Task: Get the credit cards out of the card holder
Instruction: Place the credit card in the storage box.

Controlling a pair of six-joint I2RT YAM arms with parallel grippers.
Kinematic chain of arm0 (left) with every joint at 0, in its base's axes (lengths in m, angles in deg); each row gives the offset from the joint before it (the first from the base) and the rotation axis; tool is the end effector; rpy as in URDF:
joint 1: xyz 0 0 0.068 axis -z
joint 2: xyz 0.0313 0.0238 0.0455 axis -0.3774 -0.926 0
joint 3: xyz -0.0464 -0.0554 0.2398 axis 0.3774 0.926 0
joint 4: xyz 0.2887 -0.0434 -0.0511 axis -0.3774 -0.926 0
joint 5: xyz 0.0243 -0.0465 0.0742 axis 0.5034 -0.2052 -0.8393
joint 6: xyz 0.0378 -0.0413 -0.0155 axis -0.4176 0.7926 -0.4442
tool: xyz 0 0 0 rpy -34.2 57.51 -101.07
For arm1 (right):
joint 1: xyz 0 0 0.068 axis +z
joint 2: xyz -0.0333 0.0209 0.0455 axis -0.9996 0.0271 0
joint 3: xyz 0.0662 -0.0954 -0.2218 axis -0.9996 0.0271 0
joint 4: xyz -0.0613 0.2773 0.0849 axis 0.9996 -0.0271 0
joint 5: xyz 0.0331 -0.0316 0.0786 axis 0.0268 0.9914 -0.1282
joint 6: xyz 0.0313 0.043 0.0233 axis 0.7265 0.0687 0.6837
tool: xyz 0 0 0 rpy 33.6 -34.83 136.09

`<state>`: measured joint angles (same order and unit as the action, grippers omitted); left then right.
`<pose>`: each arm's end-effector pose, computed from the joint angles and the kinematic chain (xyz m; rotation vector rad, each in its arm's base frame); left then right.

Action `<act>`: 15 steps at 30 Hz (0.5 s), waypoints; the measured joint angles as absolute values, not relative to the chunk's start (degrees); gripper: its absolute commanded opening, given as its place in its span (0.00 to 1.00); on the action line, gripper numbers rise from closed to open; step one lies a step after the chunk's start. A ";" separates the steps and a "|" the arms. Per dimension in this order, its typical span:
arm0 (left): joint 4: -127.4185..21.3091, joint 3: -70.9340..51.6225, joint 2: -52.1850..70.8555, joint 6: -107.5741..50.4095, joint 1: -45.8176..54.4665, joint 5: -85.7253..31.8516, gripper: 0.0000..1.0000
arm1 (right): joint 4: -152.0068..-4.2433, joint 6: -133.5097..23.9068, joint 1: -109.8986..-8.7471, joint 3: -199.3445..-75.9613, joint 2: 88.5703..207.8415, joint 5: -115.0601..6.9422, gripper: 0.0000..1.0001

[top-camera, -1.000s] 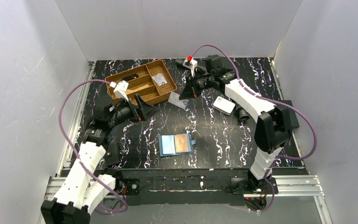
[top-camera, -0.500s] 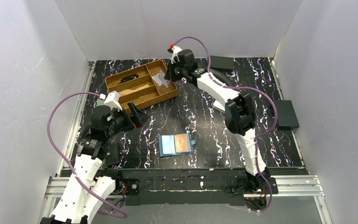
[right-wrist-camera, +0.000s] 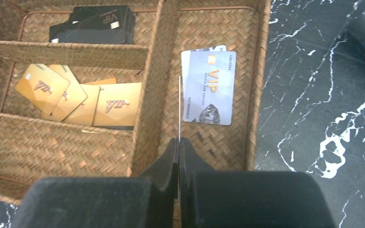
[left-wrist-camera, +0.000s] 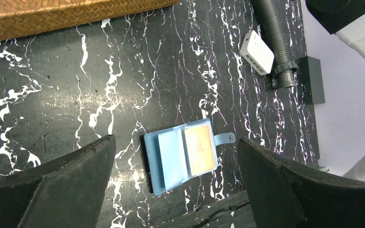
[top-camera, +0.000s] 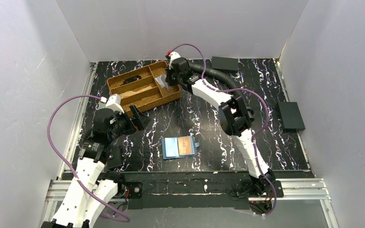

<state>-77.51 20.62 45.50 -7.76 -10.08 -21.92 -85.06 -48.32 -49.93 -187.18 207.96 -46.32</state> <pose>0.2133 -0.0555 0.3003 -0.1885 1.9673 -0.7372 0.4700 0.3740 0.2016 -0.4404 1.9745 0.5813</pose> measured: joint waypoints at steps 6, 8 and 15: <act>-77.73 21.85 45.78 -7.78 -10.08 -22.14 0.98 | -83.35 -48.78 -49.77 -187.42 208.31 -43.89 0.07; -77.73 21.96 45.93 -7.76 -10.08 -22.14 0.98 | -82.79 -49.04 -49.73 -187.77 208.55 -43.43 0.07; -77.83 22.18 46.92 -7.74 -10.08 -22.16 0.98 | -80.67 -49.67 -49.14 -188.23 210.98 -42.30 0.09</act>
<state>-77.83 22.18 46.92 -7.74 -10.08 -22.16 -80.67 -49.67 -49.14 -188.23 210.98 -42.30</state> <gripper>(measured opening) 0.983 0.089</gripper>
